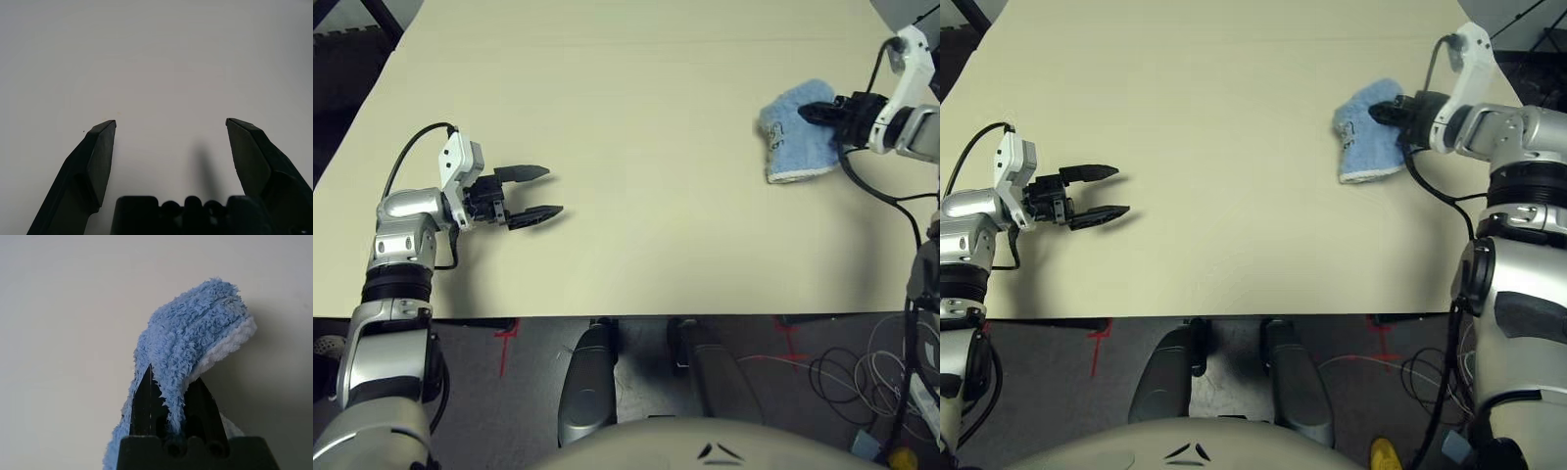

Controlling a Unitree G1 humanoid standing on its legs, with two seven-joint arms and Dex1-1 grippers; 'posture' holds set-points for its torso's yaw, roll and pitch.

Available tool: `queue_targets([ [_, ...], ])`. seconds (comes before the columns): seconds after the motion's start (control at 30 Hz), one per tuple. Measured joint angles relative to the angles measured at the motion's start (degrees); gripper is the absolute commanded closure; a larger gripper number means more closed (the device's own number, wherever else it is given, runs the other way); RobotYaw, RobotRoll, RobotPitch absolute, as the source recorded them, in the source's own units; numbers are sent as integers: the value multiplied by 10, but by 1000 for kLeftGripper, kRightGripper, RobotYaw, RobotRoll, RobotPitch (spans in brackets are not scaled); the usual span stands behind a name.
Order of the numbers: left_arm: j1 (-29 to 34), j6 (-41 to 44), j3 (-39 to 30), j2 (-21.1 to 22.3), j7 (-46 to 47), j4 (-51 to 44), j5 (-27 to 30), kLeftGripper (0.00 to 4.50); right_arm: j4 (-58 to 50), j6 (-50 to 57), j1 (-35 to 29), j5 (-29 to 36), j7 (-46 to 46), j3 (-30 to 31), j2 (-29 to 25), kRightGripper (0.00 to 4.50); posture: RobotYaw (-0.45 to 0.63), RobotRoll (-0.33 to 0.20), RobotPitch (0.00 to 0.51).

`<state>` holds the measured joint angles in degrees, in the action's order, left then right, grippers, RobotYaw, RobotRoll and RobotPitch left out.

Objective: Wipe the water off the table with a rag.

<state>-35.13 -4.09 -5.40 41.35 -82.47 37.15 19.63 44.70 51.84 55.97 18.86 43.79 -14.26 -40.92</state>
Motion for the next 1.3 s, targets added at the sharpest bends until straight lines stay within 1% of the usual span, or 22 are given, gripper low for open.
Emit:
queue_targets([
  [0.17, -6, -5, 0, 0, -6, 7, -4, 0, 11, -33, -16, -3, -29, 0, 2, 4495, 102, 0, 241],
  [0.23, -6, -5, 0, 0, -7, 16, -5, 0, 28, -58, -17, -12, -53, -1, 5, 3766, 103, 0, 240],
  [0.27, -6, -5, 0, 0, -7, 18, -6, 0, 38, -74, -19, -19, -65, 0, 6, 3498, 103, 0, 240],
  [0.33, -6, -5, 0, 0, -7, 18, -6, 0, 54, -104, -25, -39, -81, 8, 8, 2800, 104, 0, 241],
  [0.47, -6, -5, 0, 0, -7, 19, -6, 0, 60, -175, -27, -100, -84, 71, -1, 1245, 103, 0, 240],
  [0.5, -6, -5, 0, 0, -7, 19, -6, 0, 60, -185, -27, -106, -82, 75, -3, 926, 104, 0, 240],
  [0.57, -6, -5, 0, 0, -7, 19, -6, 0, 60, -201, -27, -112, -76, 75, -9, 100, 103, 0, 238],
  [0.6, -6, -5, -1, 0, -7, 19, -6, 0, 60, -206, -27, -113, -73, 75, -12, 9, 104, 0, 237],
  [0.73, -6, -3, -2, 0, -5, 19, -6, 0, 60, -234, -27, -121, -69, 75, -32, 9, 101, 0, 233],
  [0.87, -14, 17, -19, -3, 20, 21, 0, 0, 63, -299, -26, -131, -87, 63, -53, 9, 87, 0, 229],
  [1.0, -63, 32, -82, -29, 110, 46, 36, 0, 65, -372, -24, -103, -105, 15, -52, 9, 89, 0, 228],
  [1.13, -111, 34, -152, -32, 226, 96, 59, 0, 61, -418, -31, -69, -103, -27, -37, 9, 99, 0, 228],
  [1.3, -115, 12, -190, -31, 323, 145, 60, 0, 63, -472, -54, -46, -108, -55, -25, 9, 104, 0, 232],
])
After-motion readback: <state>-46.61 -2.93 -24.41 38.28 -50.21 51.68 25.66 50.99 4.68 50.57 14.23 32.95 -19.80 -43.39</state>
